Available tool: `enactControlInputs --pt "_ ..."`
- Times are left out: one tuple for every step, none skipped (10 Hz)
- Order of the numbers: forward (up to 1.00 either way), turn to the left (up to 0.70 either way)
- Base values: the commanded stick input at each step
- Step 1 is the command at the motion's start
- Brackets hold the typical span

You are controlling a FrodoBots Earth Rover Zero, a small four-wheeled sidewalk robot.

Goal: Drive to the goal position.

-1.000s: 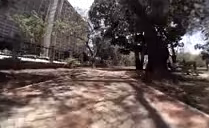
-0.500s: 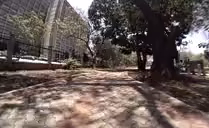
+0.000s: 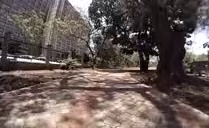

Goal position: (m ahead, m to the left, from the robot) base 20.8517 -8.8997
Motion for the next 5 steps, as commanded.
enactControlInputs --pt "1.0 0.0" --pt "1.0 0.0" --pt "1.0 0.0" --pt "1.0 0.0" --pt "1.0 0.0"
